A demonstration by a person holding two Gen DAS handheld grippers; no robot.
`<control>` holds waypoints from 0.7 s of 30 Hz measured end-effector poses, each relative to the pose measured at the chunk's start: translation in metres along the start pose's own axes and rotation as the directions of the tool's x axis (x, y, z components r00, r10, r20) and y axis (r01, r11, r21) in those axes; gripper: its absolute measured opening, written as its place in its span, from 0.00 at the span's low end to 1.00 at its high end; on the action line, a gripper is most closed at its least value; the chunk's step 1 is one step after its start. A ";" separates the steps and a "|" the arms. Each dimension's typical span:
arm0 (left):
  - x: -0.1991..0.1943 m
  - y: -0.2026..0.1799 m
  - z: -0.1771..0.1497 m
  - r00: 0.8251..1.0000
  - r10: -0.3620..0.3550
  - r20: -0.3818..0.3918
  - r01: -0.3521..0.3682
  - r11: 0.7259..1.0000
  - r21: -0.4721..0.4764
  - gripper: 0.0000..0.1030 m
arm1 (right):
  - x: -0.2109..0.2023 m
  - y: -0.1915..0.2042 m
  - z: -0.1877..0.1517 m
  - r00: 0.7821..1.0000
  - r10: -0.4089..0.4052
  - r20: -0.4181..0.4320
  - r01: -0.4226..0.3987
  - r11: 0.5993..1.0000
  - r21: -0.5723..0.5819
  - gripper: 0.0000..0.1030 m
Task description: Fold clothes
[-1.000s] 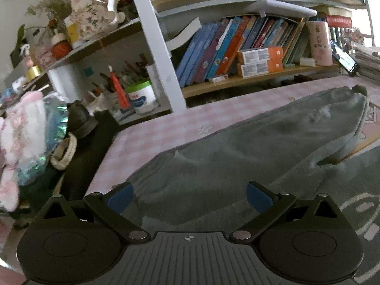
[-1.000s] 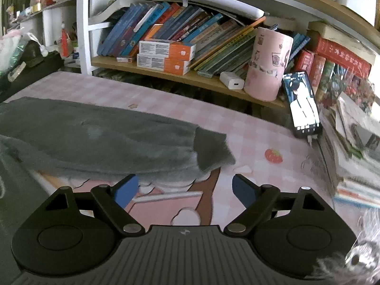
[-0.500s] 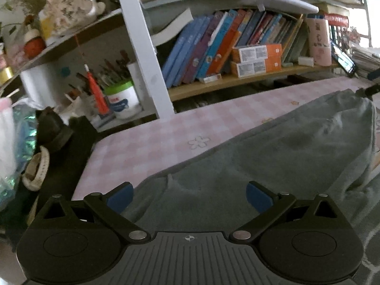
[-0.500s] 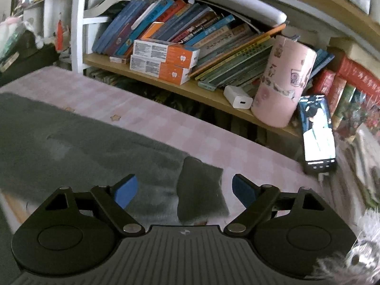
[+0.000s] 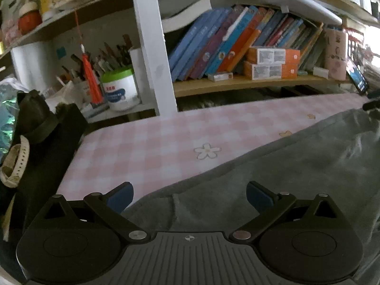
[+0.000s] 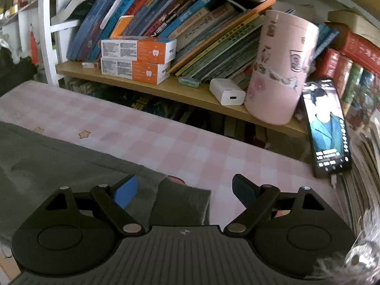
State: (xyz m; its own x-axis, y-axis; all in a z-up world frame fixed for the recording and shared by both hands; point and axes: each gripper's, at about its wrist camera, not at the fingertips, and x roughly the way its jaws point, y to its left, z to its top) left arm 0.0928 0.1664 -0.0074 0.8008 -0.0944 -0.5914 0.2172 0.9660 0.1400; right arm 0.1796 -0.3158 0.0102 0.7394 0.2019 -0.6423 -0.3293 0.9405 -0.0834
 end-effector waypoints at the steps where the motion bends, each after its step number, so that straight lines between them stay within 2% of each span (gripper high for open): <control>1: 0.002 0.000 -0.001 1.000 -0.003 -0.004 0.003 1.000 0.014 0.99 | 0.004 0.001 0.001 1.000 0.003 -0.003 -0.003 1.000 -0.015 0.84; 5: 0.008 -0.003 -0.001 0.999 0.046 -0.016 -0.045 0.996 0.075 0.99 | 0.016 0.007 0.002 0.999 0.032 -0.022 -0.034 0.997 -0.073 0.84; 10: 0.014 0.002 0.001 1.000 0.020 -0.008 -0.019 0.997 0.074 0.99 | 0.029 0.017 0.004 0.997 0.052 -0.059 -0.059 0.991 -0.122 0.83; 13: 0.020 0.005 0.003 1.000 0.015 -0.019 -0.013 0.997 0.082 0.99 | 0.032 0.017 0.006 0.996 0.067 -0.066 -0.075 0.989 -0.127 0.77; 15: 0.022 0.007 0.004 1.000 0.013 -0.021 -0.011 0.996 0.091 0.99 | 0.031 0.013 0.007 0.996 0.069 -0.056 -0.076 0.991 -0.114 0.67; 18: 0.028 0.012 0.009 0.999 -0.011 -0.035 0.014 0.996 0.083 0.99 | 0.031 0.007 0.007 0.994 0.086 -0.070 -0.092 0.992 -0.088 0.62; 21: 0.035 0.019 0.014 0.998 -0.041 -0.057 0.044 0.997 0.061 0.99 | 0.032 0.003 0.005 0.991 0.110 -0.081 -0.116 0.990 -0.077 0.61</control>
State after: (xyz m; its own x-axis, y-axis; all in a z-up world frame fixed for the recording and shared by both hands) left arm 0.1328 0.1778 -0.0145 0.7581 -0.1198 -0.6410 0.2860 0.9445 0.1617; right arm 0.2053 -0.3047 -0.0064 0.6484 0.2812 -0.7074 -0.4572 0.8869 -0.0665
